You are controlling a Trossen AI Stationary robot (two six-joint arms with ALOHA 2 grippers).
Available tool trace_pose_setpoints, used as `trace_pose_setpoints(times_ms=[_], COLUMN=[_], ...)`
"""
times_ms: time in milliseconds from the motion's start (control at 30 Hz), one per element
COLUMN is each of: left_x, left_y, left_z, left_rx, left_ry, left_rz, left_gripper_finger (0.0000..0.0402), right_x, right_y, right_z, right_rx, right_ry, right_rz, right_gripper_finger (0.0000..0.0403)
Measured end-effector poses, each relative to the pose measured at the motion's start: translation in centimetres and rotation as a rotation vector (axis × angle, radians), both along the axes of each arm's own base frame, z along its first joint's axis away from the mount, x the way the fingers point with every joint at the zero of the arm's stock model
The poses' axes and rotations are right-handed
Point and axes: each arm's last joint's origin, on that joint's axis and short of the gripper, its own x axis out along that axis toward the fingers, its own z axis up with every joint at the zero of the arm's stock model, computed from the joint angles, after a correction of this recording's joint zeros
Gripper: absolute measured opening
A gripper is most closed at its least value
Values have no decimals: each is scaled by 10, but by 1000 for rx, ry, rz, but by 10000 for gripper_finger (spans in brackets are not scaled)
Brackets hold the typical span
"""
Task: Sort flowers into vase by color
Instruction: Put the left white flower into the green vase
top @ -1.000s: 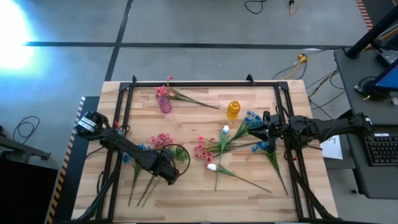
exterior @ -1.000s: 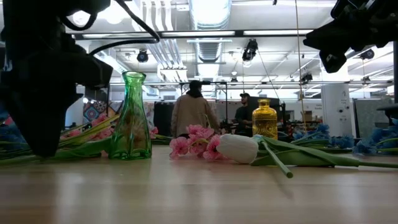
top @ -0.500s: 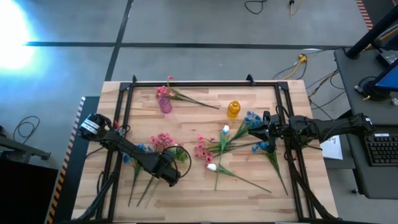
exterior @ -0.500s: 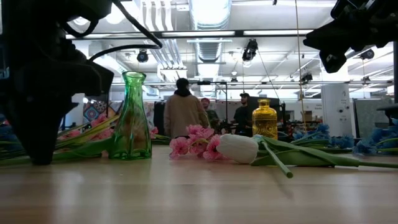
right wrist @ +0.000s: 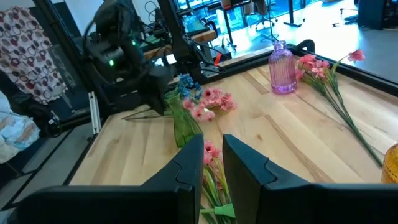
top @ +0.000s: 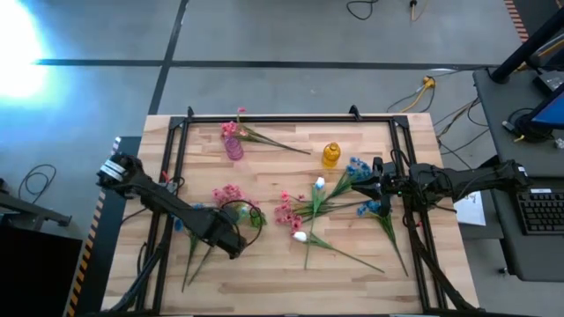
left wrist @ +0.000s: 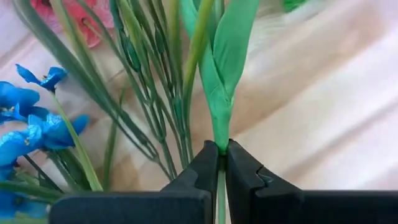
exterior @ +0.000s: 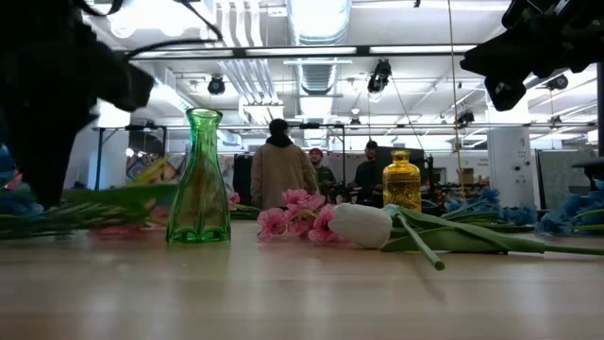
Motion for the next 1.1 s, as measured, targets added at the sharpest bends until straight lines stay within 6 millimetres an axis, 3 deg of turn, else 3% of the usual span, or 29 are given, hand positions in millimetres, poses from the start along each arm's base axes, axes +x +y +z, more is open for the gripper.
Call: trace_pose_setpoints(times_ms=[267, 467, 700, 933, 1100], left_x=[-17, -41, -69, -86, -88], left_y=[-3, 4, 26, 43, 52], left_z=[35, 66, 97, 120, 137], left_rx=[-85, -116, 41, 154, 336], left_ry=[-115, -208, -398, -601, -817], left_rz=[-66, -103, -18, -17, 24], left_gripper_finger=[0, 0, 0, 0, 0], right_x=[0, 0, 0, 0, 0], right_y=[0, 0, 0, 0, 0], right_z=[0, 0, 0, 0, 0], right_rx=[-5, -7, -7, -7, -10], right_ry=[0, 0, 0, 1, 1], right_rz=[1, 1, 1, 1, 2], right_gripper_finger=[52, 52, 52, 52, 52])
